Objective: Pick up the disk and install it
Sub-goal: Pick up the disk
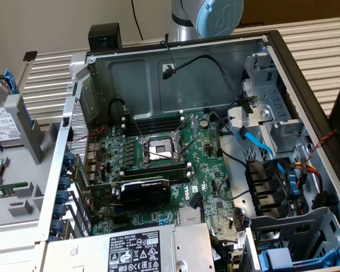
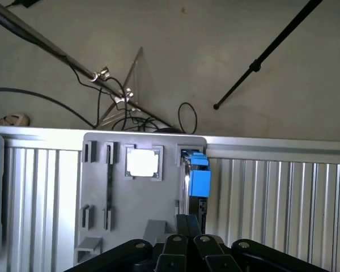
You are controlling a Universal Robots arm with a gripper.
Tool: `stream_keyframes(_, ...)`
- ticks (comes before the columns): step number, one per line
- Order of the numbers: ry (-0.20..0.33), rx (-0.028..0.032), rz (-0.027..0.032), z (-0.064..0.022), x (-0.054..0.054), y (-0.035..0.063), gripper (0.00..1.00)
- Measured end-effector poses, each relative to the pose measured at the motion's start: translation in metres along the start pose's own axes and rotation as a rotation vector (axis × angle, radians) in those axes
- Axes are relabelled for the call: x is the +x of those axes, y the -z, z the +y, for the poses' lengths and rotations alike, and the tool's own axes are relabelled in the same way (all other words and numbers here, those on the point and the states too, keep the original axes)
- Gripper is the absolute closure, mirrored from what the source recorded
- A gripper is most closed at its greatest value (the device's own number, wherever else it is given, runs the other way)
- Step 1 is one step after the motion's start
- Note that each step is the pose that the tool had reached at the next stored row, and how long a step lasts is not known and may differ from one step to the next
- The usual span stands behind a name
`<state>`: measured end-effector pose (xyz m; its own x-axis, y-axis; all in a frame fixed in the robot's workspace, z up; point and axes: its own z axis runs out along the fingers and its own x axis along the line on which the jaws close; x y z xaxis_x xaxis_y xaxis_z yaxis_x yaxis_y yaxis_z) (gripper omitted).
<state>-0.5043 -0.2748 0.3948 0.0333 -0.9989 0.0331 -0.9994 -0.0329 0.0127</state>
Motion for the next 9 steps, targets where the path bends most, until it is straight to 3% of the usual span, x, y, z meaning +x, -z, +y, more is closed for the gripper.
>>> stream_keyframes(9,0.007,0.0004,0.0001,0.0053,-0.0066,-0.0005,0.89)
